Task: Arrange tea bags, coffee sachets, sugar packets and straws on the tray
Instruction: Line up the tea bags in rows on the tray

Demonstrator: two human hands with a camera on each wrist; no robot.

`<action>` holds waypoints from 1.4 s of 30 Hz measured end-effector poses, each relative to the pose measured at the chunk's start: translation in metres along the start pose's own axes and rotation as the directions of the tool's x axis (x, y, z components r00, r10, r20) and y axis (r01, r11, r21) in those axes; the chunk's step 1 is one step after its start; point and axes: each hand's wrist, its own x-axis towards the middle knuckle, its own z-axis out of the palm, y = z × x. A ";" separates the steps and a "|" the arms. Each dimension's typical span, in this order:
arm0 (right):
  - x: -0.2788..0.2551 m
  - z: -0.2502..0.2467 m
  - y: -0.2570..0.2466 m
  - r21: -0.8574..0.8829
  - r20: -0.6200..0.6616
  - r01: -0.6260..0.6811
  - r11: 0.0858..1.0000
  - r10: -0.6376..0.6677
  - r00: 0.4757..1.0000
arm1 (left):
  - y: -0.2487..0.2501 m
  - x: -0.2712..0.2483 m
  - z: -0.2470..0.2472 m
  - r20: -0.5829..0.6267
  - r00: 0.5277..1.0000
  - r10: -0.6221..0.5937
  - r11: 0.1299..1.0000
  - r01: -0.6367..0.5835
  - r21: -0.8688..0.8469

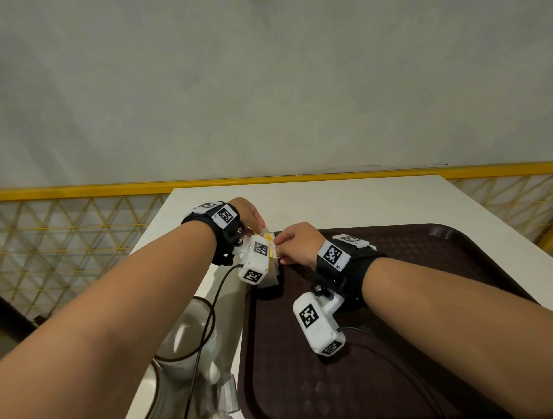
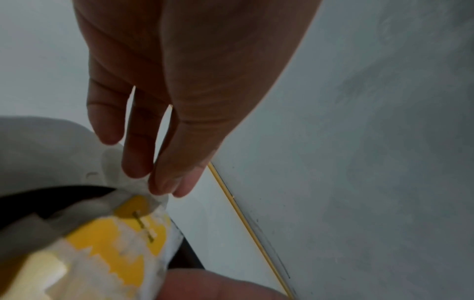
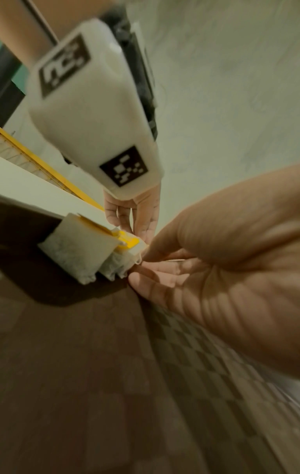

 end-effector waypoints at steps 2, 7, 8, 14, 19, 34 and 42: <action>0.000 0.000 0.000 -0.001 0.002 0.002 1.000 -0.002 1.000 | -0.001 0.002 0.002 -0.007 1.000 0.001 1.000 -0.001 0.004; -0.002 -0.002 -0.002 -0.010 0.013 -0.010 1.000 0.010 1.000 | -0.007 0.001 -0.001 -0.019 1.000 -0.021 1.000 0.021 -0.003; -0.002 -0.002 -0.002 -0.012 0.015 -0.009 1.000 0.009 1.000 | -0.007 -0.001 -0.002 -0.001 1.000 -0.023 1.000 0.023 0.006; -0.006 -0.003 -0.004 -0.010 0.001 -0.007 1.000 0.007 1.000 | -0.007 -0.001 -0.002 -0.033 0.999 -0.012 1.000 0.012 -0.014; -0.014 -0.008 -0.005 0.020 0.017 -0.035 0.999 0.035 0.999 | -0.007 -0.018 -0.017 -0.011 1.000 -0.002 0.992 0.003 0.127; -0.030 -0.003 -0.014 0.119 0.014 -0.157 0.980 0.157 0.988 | 0.000 -0.039 -0.008 0.137 0.988 0.065 0.956 -0.101 0.274; -0.032 -0.004 -0.012 0.131 0.009 -0.129 0.983 0.129 0.992 | 0.006 -0.038 -0.001 0.169 0.985 0.044 0.916 -0.107 0.386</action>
